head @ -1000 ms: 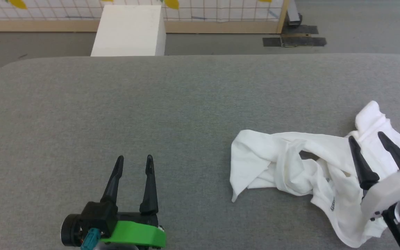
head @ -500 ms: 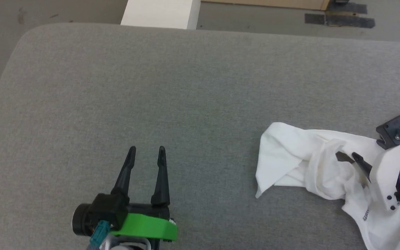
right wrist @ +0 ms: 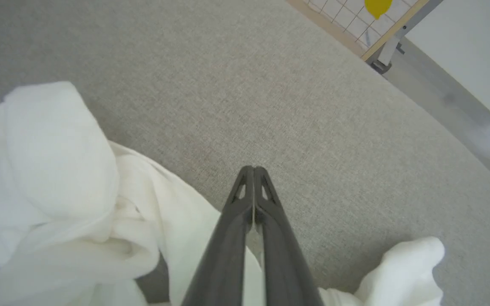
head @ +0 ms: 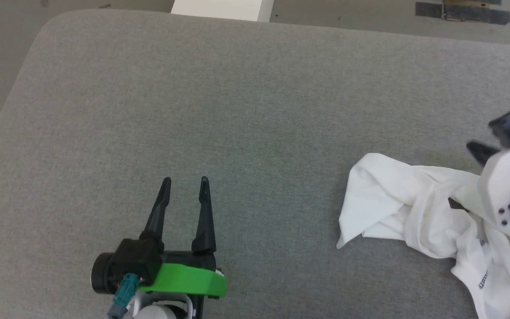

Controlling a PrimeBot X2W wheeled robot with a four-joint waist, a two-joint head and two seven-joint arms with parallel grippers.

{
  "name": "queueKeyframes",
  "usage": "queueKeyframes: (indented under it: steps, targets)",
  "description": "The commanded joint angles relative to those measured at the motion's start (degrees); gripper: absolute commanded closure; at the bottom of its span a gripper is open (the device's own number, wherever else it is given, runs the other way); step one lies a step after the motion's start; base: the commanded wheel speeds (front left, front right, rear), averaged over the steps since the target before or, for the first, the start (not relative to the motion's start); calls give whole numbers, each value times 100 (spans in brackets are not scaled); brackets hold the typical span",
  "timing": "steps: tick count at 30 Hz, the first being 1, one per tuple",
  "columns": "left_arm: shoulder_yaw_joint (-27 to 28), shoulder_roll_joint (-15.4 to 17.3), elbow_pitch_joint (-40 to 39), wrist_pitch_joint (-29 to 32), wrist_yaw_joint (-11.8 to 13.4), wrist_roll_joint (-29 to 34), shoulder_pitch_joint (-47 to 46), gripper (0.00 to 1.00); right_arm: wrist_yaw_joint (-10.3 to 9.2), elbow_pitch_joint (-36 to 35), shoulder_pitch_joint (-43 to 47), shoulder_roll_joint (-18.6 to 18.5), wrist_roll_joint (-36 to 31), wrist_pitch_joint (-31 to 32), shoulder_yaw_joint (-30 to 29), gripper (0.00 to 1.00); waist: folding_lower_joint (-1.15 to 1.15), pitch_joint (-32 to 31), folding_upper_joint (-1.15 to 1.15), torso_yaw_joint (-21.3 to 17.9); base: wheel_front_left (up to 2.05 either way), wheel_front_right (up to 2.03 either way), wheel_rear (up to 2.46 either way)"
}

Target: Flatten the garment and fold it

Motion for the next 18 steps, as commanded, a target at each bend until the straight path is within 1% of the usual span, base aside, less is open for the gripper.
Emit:
queueKeyframes:
  steps: [1,5,8,11,15,16,17,18]
  targets:
    - [48,-15,-4,-22,-9,2,0,0,-10,3,-159,78,-13,-148,-129,100,-1,-201,0,-198,0,0,0]
    - [183,-15,1,-22,-59,53,109,0,-10,-102,-323,289,-138,-641,-777,100,-1,-443,0,-450,0,0,0]
    - [280,-15,-9,-22,-91,93,196,0,-10,-318,-174,428,-282,-852,-1407,100,-1,-556,0,-622,0,0,0]
    - [384,-15,-39,-22,-130,140,283,0,-10,-726,317,618,-462,-904,-2162,100,-1,-605,0,-808,0,0,0]
    - [473,-15,-101,-22,-163,175,334,0,-10,-1265,1016,927,-478,-744,-2647,100,-1,-536,0,-1004,0,0,0]
    - [474,-15,-109,-22,-173,183,329,0,-10,-1367,1137,1000,-481,-729,-2707,81,-1,-506,0,-1029,0,0,0]
    - [470,-15,-113,-22,-183,190,316,0,-10,-1486,1257,1097,-468,-729,-2747,45,-1,-468,0,-1059,0,0,0]
    - [462,-15,-115,-22,-188,192,300,0,-10,-1570,1332,1183,-454,-740,-2783,0,-1,-438,0,-1077,0,0,0]
